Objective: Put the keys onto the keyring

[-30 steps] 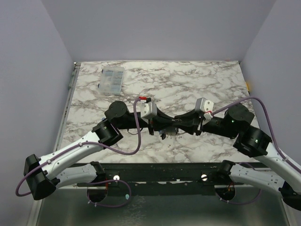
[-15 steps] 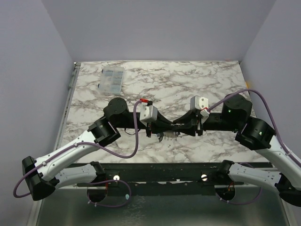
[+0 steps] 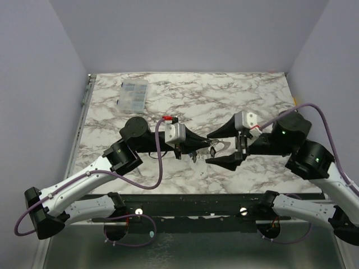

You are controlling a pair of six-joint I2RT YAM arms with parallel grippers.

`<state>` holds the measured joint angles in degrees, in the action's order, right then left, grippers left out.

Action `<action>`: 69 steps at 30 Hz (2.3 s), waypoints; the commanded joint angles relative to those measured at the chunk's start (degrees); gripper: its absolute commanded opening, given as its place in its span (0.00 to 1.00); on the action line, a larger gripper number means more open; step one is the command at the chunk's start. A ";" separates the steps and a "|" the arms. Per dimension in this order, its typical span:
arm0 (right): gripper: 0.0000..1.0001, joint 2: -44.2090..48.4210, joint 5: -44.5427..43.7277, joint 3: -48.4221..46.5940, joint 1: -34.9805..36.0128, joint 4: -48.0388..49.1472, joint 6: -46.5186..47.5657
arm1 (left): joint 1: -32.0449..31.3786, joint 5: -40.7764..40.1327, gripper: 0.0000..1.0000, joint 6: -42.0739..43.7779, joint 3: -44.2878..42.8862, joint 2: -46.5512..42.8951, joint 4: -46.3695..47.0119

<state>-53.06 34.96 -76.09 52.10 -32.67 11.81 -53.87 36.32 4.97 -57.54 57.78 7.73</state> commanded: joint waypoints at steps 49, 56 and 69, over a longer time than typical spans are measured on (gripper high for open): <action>0.58 3.27 -4.41 11.60 0.55 28.74 -10.48 | 0.32 -17.58 0.00 -38.43 27.70 -1.72 65.44; 0.58 2.05 -4.53 13.35 0.55 31.74 -14.61 | 0.32 -19.27 0.00 -38.21 27.92 -1.25 66.01; 0.42 -2.42 -1.34 11.59 0.55 28.22 -14.90 | 0.30 -20.96 0.00 -37.24 28.37 -0.95 66.10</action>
<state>-53.93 30.13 -63.61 52.12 -1.61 -2.11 -53.63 18.70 -32.75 -28.82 56.90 70.17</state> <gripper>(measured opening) 0.408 0.083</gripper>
